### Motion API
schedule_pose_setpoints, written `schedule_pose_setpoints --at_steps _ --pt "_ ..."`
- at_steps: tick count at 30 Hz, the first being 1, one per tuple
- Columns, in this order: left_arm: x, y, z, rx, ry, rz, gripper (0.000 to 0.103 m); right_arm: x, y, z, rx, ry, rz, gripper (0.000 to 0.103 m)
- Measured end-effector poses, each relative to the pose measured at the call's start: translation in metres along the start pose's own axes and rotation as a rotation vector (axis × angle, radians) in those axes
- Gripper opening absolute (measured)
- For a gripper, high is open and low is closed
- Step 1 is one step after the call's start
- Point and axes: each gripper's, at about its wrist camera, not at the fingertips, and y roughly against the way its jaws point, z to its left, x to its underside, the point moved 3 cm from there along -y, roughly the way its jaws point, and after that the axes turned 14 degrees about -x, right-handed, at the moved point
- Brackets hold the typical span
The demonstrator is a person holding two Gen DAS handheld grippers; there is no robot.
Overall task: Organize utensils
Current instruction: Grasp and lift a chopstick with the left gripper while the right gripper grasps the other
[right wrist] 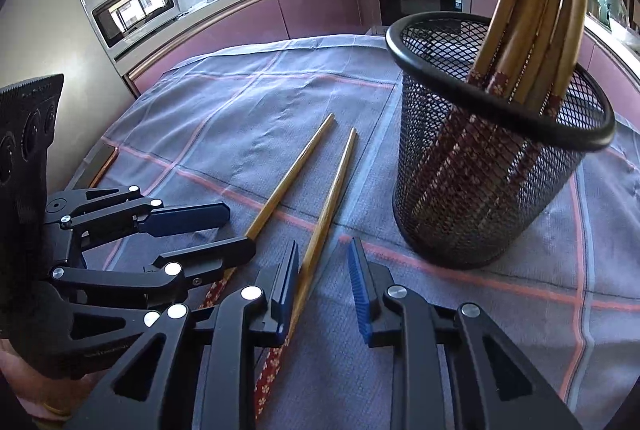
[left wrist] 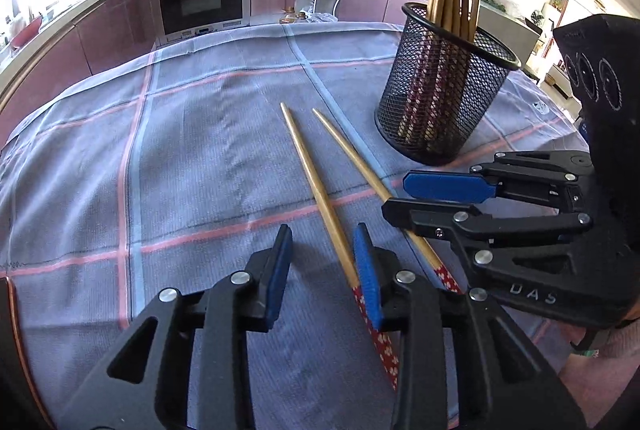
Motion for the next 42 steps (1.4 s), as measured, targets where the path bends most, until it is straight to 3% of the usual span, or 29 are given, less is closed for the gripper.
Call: schedule_pose_setpoints --at_steps 7,10,17,28,42 --pt "-0.011 -0.011 0.000 -0.001 -0.004 0.008 0.022 -0.004 -0.004 -0.002 0.008 -0.013 -0.014 0.016" --pt "-0.013 -0.013 0.000 0.003 0.007 0.011 0.012 -0.004 -0.004 -0.006 0.000 -0.038 -0.025 0.010" --pt "-0.011 -0.012 -0.002 -0.002 0.034 0.007 0.009 -0.001 0.002 -0.012 -0.034 -0.092 -0.055 0.005" --pt "0.001 -0.003 -0.007 0.010 0.018 0.012 0.008 0.003 0.002 -0.004 -0.073 -0.060 -0.030 0.006" --pt "-0.008 -0.011 -0.015 -0.011 -0.022 0.009 0.008 0.006 -0.003 0.000 -0.040 -0.012 -0.025 0.006"
